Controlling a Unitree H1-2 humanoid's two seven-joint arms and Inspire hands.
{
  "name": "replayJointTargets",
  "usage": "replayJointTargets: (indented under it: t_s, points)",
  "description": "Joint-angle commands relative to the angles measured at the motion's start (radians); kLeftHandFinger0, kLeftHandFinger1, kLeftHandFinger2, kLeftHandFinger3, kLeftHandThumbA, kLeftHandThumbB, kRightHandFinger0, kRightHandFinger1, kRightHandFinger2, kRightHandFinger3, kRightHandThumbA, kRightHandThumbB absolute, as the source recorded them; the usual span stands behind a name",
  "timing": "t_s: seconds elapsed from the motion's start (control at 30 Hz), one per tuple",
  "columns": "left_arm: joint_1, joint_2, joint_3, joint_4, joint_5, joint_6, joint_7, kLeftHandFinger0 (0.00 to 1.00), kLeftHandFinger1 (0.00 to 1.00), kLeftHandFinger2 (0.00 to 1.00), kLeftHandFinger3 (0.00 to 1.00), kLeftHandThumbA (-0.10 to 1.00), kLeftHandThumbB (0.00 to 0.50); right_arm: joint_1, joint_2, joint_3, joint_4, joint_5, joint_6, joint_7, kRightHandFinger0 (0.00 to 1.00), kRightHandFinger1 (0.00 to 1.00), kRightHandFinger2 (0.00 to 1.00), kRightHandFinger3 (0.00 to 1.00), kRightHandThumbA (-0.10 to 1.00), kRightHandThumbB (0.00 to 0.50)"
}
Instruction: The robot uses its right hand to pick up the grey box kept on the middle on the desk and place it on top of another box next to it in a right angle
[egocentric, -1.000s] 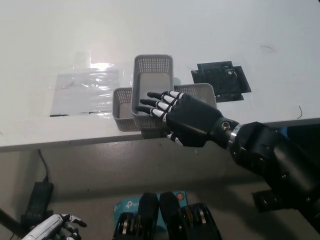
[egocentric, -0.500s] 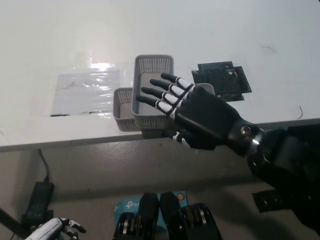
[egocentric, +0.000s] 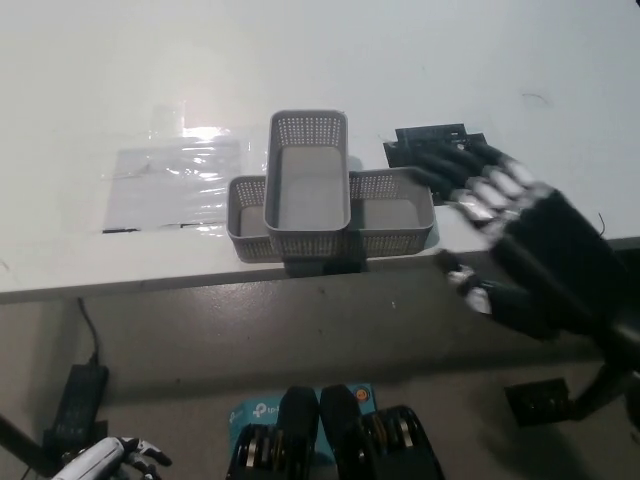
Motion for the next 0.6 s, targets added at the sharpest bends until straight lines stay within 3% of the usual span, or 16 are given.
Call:
replayJointTargets:
  t_s: [0.0,0.03,0.07,0.13,0.17,0.23,0.3,0.33,0.4,0.47,0.53,0.57]
  points:
    - [0.000,0.013,0.007,-0.013,0.003,-0.009,0.016,0.38,0.40,0.54,0.63,0.27,0.324,0.092,0.043,-0.079,0.038,0.149,0.050,-0.085,0.91,1.00,1.00,1.00,0.22,0.140]
    - [0.006,0.013,0.006,-0.018,0.005,-0.011,0.018,0.38,0.40,0.54,0.63,0.27,0.324,0.114,0.060,-0.094,0.047,0.167,0.049,-0.094,0.89,1.00,1.00,1.00,0.20,0.147]
    - [0.007,0.010,0.008,-0.009,0.006,-0.019,0.024,0.33,0.37,0.51,0.61,0.27,0.326,0.170,0.110,-0.126,0.089,0.219,0.035,-0.144,0.83,1.00,1.00,1.00,0.07,0.146]
    - [0.006,0.007,0.014,-0.008,0.000,-0.014,0.024,0.32,0.35,0.49,0.61,0.27,0.329,0.203,0.147,-0.156,0.148,0.272,-0.016,-0.186,0.79,1.00,1.00,1.00,-0.04,0.139]
    - [0.004,0.009,0.012,-0.009,0.001,-0.002,0.018,0.37,0.40,0.55,0.62,0.28,0.327,0.216,0.163,-0.170,0.178,0.309,-0.039,-0.197,0.76,1.00,1.00,1.00,-0.06,0.134]
    - [0.002,0.013,0.006,-0.002,0.013,-0.032,0.024,0.41,0.43,0.57,0.62,0.31,0.328,0.229,0.192,-0.193,0.220,0.339,-0.057,-0.213,0.67,0.92,1.00,1.00,-0.09,0.127]
    - [0.001,0.015,0.003,-0.005,0.022,-0.029,0.026,0.42,0.44,0.58,0.63,0.31,0.327,0.230,0.203,-0.204,0.240,0.352,-0.071,-0.221,0.64,0.90,1.00,1.00,-0.10,0.127]
    - [-0.002,0.014,0.005,-0.002,0.017,-0.022,0.023,0.42,0.44,0.56,0.62,0.32,0.339,0.236,0.228,-0.219,0.297,0.375,-0.103,-0.250,0.57,0.81,1.00,1.00,-0.10,0.126]
    - [0.007,0.007,0.013,-0.007,0.004,-0.029,0.024,0.36,0.38,0.51,0.62,0.29,0.331,0.239,0.259,-0.242,0.383,0.393,-0.142,-0.294,0.57,0.76,0.92,1.00,-0.10,0.120]
    - [0.007,0.005,0.015,-0.013,0.001,-0.011,0.021,0.36,0.39,0.52,0.63,0.27,0.330,0.235,0.280,-0.261,0.428,0.411,-0.158,-0.315,0.56,0.72,0.87,1.00,-0.10,0.112]
    - [0.010,0.004,0.017,-0.014,0.000,-0.010,0.023,0.35,0.38,0.51,0.63,0.27,0.331,0.225,0.309,-0.288,0.490,0.455,-0.173,-0.336,0.48,0.62,0.79,0.96,-0.10,0.108]
    - [0.010,0.004,0.018,-0.014,0.000,-0.010,0.023,0.34,0.37,0.51,0.62,0.27,0.331,0.225,0.311,-0.290,0.495,0.458,-0.176,-0.338,0.48,0.61,0.79,0.95,-0.10,0.109]
